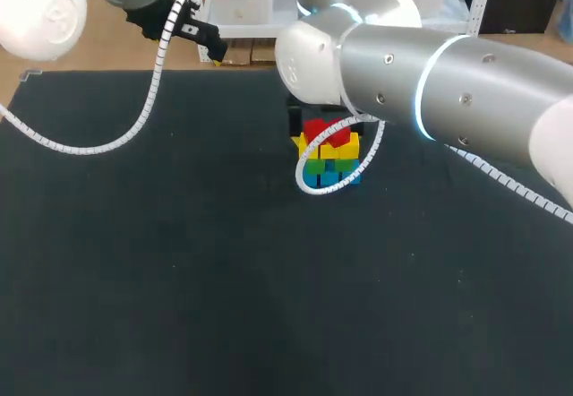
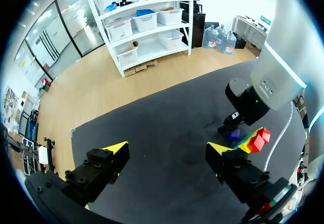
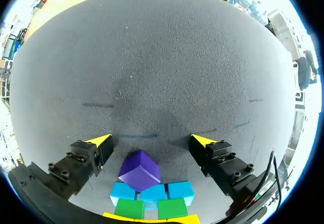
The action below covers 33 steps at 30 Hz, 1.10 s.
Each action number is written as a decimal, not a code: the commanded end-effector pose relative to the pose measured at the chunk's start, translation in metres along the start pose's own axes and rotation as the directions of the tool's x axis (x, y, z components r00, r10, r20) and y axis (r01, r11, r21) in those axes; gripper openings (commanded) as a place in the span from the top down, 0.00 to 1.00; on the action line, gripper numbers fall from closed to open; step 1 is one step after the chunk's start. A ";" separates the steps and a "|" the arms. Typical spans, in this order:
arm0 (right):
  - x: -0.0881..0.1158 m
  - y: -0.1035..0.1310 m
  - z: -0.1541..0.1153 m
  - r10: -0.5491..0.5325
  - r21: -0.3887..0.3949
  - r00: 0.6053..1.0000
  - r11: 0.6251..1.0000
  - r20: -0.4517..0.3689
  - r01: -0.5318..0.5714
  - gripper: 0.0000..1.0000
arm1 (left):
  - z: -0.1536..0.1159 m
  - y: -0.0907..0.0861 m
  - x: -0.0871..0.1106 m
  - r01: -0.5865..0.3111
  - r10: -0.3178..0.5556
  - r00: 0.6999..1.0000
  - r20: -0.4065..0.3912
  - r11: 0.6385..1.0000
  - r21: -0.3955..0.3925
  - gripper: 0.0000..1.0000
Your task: Place the blue cubes, place green cubes on the blue cubes, place the yellow cubes on the green cubes, then place the red cubes on the yellow cubes, and place purple cube on the red cubes.
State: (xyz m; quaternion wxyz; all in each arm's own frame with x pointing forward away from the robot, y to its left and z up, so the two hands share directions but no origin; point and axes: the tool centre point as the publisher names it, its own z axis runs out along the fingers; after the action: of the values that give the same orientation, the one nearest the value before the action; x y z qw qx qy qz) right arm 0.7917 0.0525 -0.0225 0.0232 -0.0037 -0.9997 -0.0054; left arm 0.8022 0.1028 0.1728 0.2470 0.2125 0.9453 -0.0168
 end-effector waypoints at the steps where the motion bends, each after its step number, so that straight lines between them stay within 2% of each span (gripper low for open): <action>1: 0.009 -0.003 0.003 0.000 -0.004 1.000 1.000 0.015 0.000 0.24 | -0.001 0.000 0.001 0.000 0.000 1.000 0.001 1.000 0.000 0.00; 3: 0.010 -0.003 0.005 0.000 -0.003 1.000 1.000 0.014 0.000 0.28 | -0.001 0.000 0.001 0.000 0.000 1.000 0.001 1.000 0.000 0.00; 7: 0.012 -0.003 0.007 -0.002 -0.003 1.000 1.000 0.013 0.002 0.50 | -0.001 0.000 0.001 0.000 0.000 1.000 0.001 1.000 0.000 0.00; 11: 0.015 -0.003 0.008 -0.005 -0.001 1.000 1.000 0.009 0.005 0.55 | -0.001 0.000 0.001 0.000 0.000 1.000 0.001 1.000 0.000 0.00; 13: 0.015 -0.003 0.008 -0.005 0.000 1.000 1.000 0.011 0.005 0.60 | -0.001 0.000 0.001 0.000 0.000 1.000 0.001 1.000 0.000 0.00; 16: 0.015 -0.004 0.007 -0.003 0.001 1.000 1.000 0.018 0.003 0.78 | -0.001 0.000 0.001 0.000 0.000 1.000 0.001 1.000 0.000 0.00; 18: 0.015 -0.005 0.003 -0.002 0.001 1.000 1.000 0.025 0.002 0.98 | -0.001 0.000 0.001 0.000 0.000 1.000 0.001 1.000 0.000 0.00; 27: 0.009 -0.010 -0.023 0.010 -0.006 0.998 1.000 0.055 -0.010 1.00 | -0.001 0.000 0.001 0.000 0.000 1.000 0.001 1.000 0.000 0.00; 33: -0.002 -0.014 -0.039 0.024 -0.020 0.996 1.000 0.082 -0.023 1.00 | -0.001 0.000 0.001 0.000 0.000 1.000 0.001 1.000 0.000 0.00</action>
State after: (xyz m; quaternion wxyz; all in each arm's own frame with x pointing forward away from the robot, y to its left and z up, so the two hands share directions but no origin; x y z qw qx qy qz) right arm 0.8016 0.0431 0.0114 -0.0102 -0.0155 -0.9998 -0.0097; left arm 0.8022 0.1028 0.1728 0.2470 0.2125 0.9453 -0.0168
